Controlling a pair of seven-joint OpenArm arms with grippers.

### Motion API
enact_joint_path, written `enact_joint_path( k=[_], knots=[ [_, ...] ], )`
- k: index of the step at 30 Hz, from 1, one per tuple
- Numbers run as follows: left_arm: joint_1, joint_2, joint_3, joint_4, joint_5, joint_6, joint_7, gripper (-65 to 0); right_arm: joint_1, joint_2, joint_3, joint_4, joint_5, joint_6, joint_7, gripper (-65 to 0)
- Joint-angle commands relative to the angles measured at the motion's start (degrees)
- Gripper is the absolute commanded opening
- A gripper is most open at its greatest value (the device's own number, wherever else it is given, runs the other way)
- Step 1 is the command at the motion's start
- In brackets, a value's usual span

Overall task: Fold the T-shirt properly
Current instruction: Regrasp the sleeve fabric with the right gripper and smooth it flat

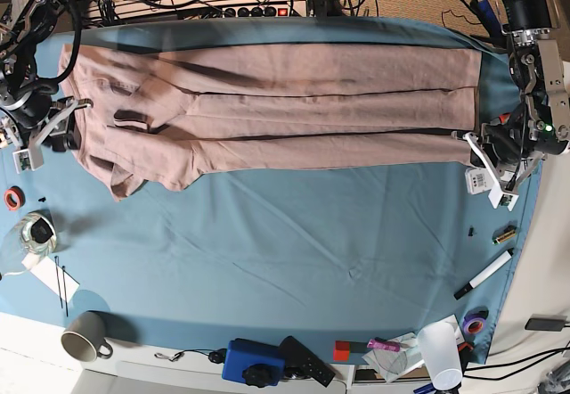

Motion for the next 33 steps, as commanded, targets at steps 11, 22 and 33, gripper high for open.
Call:
enact_joint_path(
  k=[11, 22, 33],
  knots=[
    [-0.9, -1.09, -0.28, 0.96, 1.18, -0.2, -1.95, -65.0, 12.9, 1.6, -19.17, -6.05, -19.54, -3.32, 3.34, -46.9],
    [-0.92, -1.09, -0.28, 0.96, 1.14, -0.17, -1.99, -65.0, 20.68, 1.44, -32.28, -19.39, -22.56, -4.48, 0.83, -46.9],
    [-0.9, -1.09, -0.28, 0.96, 1.11, -0.17, -1.97, -65.0, 20.68, 1.46, -33.86, -19.37, -22.56, -10.69, -3.19, -65.0]
  ],
)
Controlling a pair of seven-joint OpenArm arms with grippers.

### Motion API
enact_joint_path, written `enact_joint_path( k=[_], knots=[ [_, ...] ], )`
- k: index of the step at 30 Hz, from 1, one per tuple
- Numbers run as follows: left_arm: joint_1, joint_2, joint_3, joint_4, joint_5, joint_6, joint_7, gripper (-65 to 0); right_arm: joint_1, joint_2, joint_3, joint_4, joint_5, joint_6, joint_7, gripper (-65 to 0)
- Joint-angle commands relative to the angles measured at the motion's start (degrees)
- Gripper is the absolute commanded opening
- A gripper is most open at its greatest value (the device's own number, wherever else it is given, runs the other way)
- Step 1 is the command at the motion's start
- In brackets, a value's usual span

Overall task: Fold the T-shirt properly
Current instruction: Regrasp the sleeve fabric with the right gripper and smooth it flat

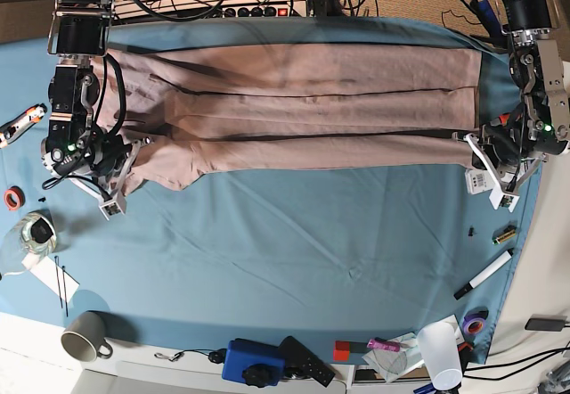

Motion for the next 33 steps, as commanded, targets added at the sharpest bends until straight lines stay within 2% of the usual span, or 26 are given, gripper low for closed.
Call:
enact_joint_path(
  k=[1, 5, 14, 17, 20, 24, 27, 29, 33],
  knots=[
    [-0.9, -1.09, -0.28, 0.96, 0.02, -0.02, -0.85, -65.0, 1.18, 0.98, 0.42, 0.81, -0.04, -0.72, 0.46, -65.0],
    [-0.9, -1.09, -0.28, 0.96, 0.02, -0.02, -0.85, -65.0, 1.29, 1.03, 0.61, 0.87, -0.04, -2.82, 0.63, -65.0],
    [-0.9, -1.09, -0.28, 0.96, 0.02, -0.02, -0.85, -65.0, 2.08, 1.03, 1.6, 2.6, 0.46, -3.04, -0.31, -65.0],
    [-0.9, -1.09, -0.28, 0.96, 0.02, -0.02, -0.83, -65.0, 2.08, 1.01, 6.05, 6.27, 1.09, -4.9, -0.04, -65.0],
    [-0.9, -1.09, -0.28, 0.96, 0.02, -0.02, -0.85, -65.0, 2.08, 1.01, 13.33, 8.44, 3.52, -4.94, 0.07, -65.0],
    [-0.9, -1.09, -0.28, 0.96, 0.02, -0.02, -0.85, -65.0, -0.42, 1.01, 21.07, 8.15, 3.69, -4.76, 0.28, -64.6],
    [-0.9, -1.09, -0.28, 0.96, 0.0, -0.02, -0.87, -65.0, -3.3, 1.01, 23.61, 8.13, 3.89, -4.15, 0.48, -47.6],
    [-0.9, -1.09, -0.28, 0.96, 0.02, -0.02, -0.85, -65.0, -5.35, 1.01, 23.91, 8.13, 4.07, -4.17, 1.66, -39.8],
    [-0.9, -1.09, -0.28, 0.96, 0.02, -0.02, -0.85, -65.0, -8.61, 0.35, 23.8, 6.88, 6.71, -7.1, 2.51, -39.1]
  ],
)
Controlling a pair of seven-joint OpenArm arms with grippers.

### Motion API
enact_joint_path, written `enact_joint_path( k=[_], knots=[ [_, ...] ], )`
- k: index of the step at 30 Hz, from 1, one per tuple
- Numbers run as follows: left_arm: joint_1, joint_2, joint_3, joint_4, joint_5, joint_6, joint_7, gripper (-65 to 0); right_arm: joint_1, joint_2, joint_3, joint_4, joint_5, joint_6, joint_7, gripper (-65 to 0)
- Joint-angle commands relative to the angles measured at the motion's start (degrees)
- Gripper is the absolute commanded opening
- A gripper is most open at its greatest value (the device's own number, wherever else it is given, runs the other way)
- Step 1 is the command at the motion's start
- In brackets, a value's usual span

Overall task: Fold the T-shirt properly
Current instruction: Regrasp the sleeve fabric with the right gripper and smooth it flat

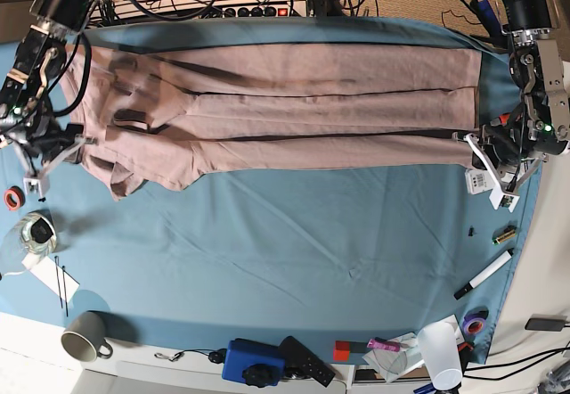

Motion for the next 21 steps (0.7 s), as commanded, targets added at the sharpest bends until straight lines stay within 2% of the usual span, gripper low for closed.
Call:
enact_joint_path(
  k=[1, 3, 5, 9, 11, 19, 21],
  knots=[
    [-0.9, -1.09, -0.28, 0.96, 0.0, 0.0, -0.85, -65.0, 0.55, 0.7, 0.39, -0.39, 0.52, 0.17, 1.42, -39.1],
    [-0.9, -1.09, -0.28, 0.96, -0.2, 0.0, -0.83, -65.0, 0.66, -0.07, 0.39, -3.63, 1.44, 0.17, 2.4, -39.1],
    [-0.9, -1.09, -0.28, 0.96, -0.17, -0.02, -0.85, -65.0, 0.63, -0.17, 0.39, -6.75, 4.83, 0.55, 3.72, -39.1],
    [-0.9, -1.09, -0.28, 0.96, -0.2, 0.0, -0.87, -65.0, 0.63, -0.42, 0.39, -8.39, 10.01, 4.98, 3.8, -39.1],
    [-0.9, -1.09, -0.28, 0.96, -0.17, 0.0, -0.85, -65.0, 0.66, -0.44, 0.39, -8.39, 12.48, 5.95, 3.78, -39.1],
    [-0.9, -1.09, -0.28, 0.96, -0.17, 0.0, -0.85, -65.0, 0.7, -0.46, 0.39, -8.39, 13.68, 6.71, 3.74, -39.5],
    [-0.9, -1.09, -0.28, 0.96, -0.17, 0.0, -0.85, -65.0, 0.76, -0.44, 0.39, -8.39, 13.6, 6.75, 3.65, -45.7]
  ],
)
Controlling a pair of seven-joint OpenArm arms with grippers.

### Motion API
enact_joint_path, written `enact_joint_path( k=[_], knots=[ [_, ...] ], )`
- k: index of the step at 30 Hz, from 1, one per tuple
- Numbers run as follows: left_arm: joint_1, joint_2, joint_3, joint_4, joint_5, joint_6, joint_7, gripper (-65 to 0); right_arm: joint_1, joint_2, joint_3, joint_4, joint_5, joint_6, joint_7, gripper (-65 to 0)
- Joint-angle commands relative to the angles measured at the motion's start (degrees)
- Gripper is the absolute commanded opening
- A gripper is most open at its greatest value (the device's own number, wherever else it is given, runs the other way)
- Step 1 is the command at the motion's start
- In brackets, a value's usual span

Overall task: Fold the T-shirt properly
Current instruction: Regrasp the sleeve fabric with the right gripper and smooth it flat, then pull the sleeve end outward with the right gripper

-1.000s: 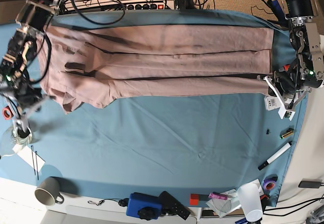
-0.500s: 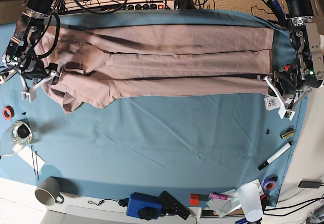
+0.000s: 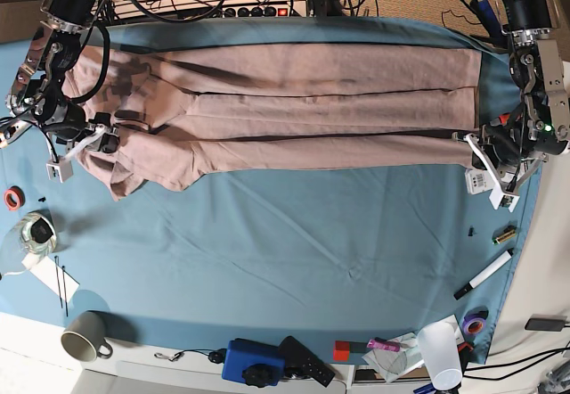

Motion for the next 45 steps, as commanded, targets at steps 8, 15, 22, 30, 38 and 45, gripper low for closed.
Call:
enact_joint_path(
  k=[8, 15, 22, 30, 38, 45],
  knots=[
    [-0.87, -1.07, -0.28, 0.96, -0.04, -0.02, -0.83, -65.0, 0.94, 1.29, 0.44, 1.29, 0.72, 3.17, 0.02, -65.0],
    [-0.87, -1.07, -0.28, 0.96, -0.04, -0.02, -0.81, -65.0, 0.79, 1.29, 0.48, 9.07, 0.76, 4.74, -0.02, -65.0],
    [-0.87, -1.07, -0.28, 0.96, -0.04, -0.02, -0.81, -65.0, 0.79, 1.31, 0.48, 17.86, -1.6, 4.68, -2.54, -65.0],
    [-0.87, -1.07, -0.26, 0.96, -0.04, -0.02, -0.83, -65.0, 0.76, 1.29, 0.48, 17.79, -12.0, 4.0, -2.29, -57.5],
    [-0.87, -0.92, -0.26, 0.96, -0.96, -0.02, -0.83, -65.0, 0.68, 1.31, 0.46, 6.64, -15.17, -1.4, 4.17, -46.7],
    [-0.9, -0.92, -0.26, 0.96, -1.55, -0.04, -0.87, -65.0, 0.81, 1.27, 0.42, 0.52, -8.17, 0.98, 5.79, -46.7]
  ],
)
